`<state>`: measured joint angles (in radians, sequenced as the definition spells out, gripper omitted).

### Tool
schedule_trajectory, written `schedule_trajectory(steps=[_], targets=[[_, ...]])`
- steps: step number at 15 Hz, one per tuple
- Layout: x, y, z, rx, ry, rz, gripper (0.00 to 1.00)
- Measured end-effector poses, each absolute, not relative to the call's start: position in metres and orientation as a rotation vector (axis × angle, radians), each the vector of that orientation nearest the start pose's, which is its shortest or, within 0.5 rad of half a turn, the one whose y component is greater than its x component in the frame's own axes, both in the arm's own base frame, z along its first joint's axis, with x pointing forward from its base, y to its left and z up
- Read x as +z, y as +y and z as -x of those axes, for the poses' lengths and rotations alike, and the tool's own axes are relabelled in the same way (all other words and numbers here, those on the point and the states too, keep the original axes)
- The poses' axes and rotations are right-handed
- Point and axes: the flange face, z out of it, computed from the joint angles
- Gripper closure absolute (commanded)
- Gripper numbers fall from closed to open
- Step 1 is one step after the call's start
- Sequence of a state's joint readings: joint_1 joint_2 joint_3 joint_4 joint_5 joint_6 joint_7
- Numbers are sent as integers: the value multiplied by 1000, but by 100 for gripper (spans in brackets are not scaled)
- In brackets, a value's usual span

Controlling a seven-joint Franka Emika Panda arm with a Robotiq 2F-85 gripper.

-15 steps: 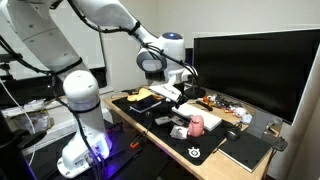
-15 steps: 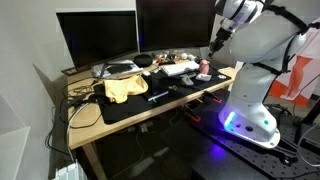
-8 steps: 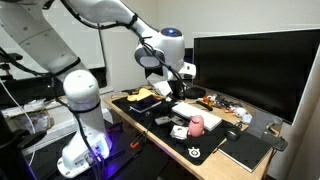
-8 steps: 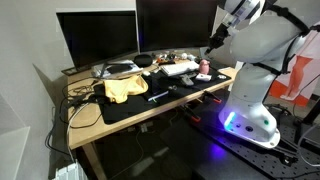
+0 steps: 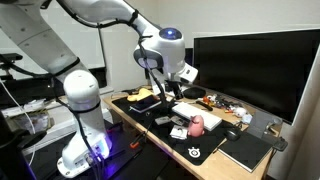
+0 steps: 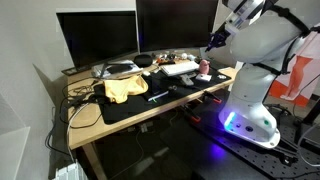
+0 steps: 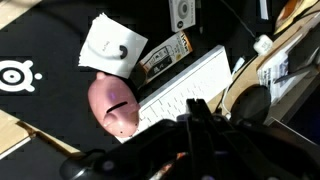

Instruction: Pick up the object from the table and put it in the pink thing

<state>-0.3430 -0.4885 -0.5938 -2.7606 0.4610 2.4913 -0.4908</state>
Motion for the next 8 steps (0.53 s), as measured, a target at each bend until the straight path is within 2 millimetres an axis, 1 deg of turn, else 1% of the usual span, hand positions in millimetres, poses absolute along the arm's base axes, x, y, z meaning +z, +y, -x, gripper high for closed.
schedule_trajectory(steps=[2, 3, 8], targets=[[350, -301, -237, -607, 1073, 2445, 99], [349, -301, -238, -613, 1084, 2421, 96], [346, -297, -244, -612, 1068, 2397, 96]])
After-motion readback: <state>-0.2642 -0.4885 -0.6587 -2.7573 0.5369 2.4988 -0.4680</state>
